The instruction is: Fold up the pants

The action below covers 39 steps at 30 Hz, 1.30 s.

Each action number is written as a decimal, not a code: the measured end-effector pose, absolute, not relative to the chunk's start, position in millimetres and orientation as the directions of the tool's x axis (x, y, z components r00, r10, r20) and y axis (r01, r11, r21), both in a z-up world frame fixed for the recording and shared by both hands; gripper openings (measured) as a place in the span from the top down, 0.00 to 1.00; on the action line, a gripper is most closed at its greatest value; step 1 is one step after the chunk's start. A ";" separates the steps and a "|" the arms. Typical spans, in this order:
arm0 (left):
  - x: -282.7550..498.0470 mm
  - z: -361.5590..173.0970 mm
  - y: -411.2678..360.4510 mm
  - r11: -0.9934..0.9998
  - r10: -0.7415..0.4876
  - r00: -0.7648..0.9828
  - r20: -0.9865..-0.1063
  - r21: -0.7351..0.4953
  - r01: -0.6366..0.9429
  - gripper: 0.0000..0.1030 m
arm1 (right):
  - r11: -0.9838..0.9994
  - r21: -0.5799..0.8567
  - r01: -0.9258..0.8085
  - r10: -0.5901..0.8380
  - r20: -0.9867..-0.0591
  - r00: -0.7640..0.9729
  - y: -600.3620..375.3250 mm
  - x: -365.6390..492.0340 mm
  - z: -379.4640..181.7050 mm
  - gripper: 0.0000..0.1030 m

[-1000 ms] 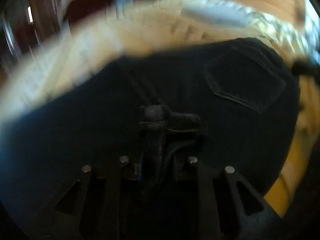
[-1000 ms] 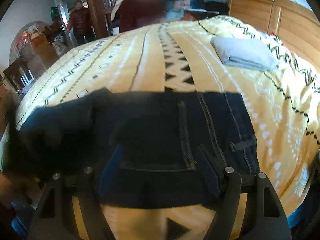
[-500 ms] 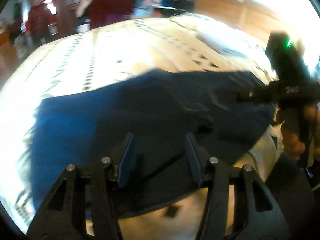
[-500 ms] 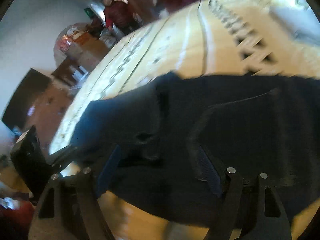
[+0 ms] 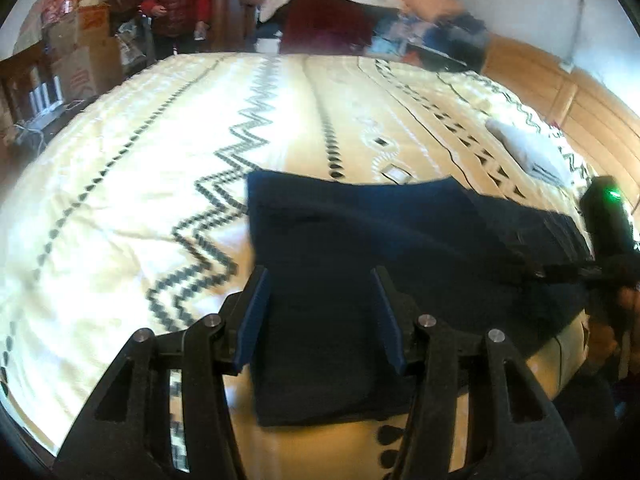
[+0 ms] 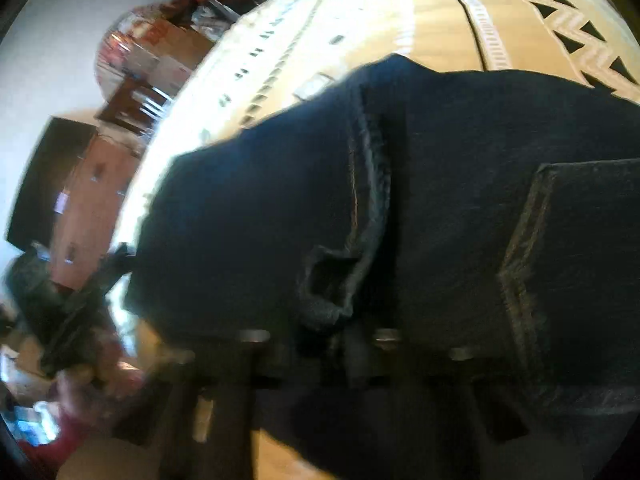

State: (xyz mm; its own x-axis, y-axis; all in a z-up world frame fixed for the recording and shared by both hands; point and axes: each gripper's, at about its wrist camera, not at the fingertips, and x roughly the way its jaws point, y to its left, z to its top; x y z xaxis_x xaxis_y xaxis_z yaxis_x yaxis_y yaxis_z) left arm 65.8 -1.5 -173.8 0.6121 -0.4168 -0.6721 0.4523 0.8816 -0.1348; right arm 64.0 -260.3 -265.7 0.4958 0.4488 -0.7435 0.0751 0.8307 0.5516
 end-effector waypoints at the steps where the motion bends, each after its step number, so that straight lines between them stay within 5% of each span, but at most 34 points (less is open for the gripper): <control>1: 64.3 -170.6 -1.5 0.881 -0.415 0.621 -0.666 -0.122 0.458 0.49 | 0.829 0.557 0.053 0.454 -0.726 0.516 -255.6 57.7 -256.5 0.82; 10: 51.4 -183.9 -11.6 0.847 -0.404 0.600 -0.690 -0.035 0.530 0.50 | 0.870 0.485 0.090 0.367 -0.758 0.539 -251.3 35.5 -274.1 0.82; 15: 45.3 -194.9 -15.9 0.816 -0.433 0.553 -0.712 -0.049 0.576 0.50 | 0.953 0.298 0.059 0.202 -0.766 0.610 -241.6 23.0 -224.5 0.65; 22: 52.3 -212.2 -12.0 0.828 -0.420 0.511 -0.750 -0.086 0.554 0.49 | 0.940 0.334 -0.069 0.299 -0.710 0.638 -230.9 92.1 -195.4 0.65; 25: 61.7 -198.1 -1.6 0.841 -0.429 0.496 -0.755 -0.133 0.525 0.51 | 0.942 0.326 -0.076 0.312 -0.775 0.549 -222.3 137.6 -226.0 0.65; 27: 68.1 -180.9 5.1 0.837 -0.464 0.516 -0.720 -0.166 0.522 0.50 | 0.955 0.294 -0.046 0.282 -0.842 0.461 -223.3 158.5 -258.7 0.78; 31: 114.7 -155.1 3.9 0.821 -0.505 0.543 -0.671 -0.181 0.541 0.49 | 0.969 0.235 -0.070 0.237 -0.821 0.520 -220.4 144.9 -243.9 0.75; 35: 173.8 -180.9 -1.7 0.820 -0.507 0.463 -0.727 -0.241 0.519 0.49 | 0.975 0.195 -0.102 0.217 -0.770 0.600 -214.0 96.6 -223.3 0.75; 39: 199.8 -228.6 -1.9 0.845 -0.468 0.396 -0.790 -0.270 0.462 0.33 | 0.977 0.174 -0.120 0.211 -0.802 0.559 -207.5 66.8 -263.7 0.74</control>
State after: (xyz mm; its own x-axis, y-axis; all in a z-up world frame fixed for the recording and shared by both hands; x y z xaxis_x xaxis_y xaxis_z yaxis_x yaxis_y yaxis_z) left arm 199.8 -1.9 -228.6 0.3960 -0.4685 -0.7897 0.4620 0.8449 -0.2696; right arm 66.8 -207.5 -263.7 0.5587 0.2115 -0.8019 -0.1201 0.9774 0.1741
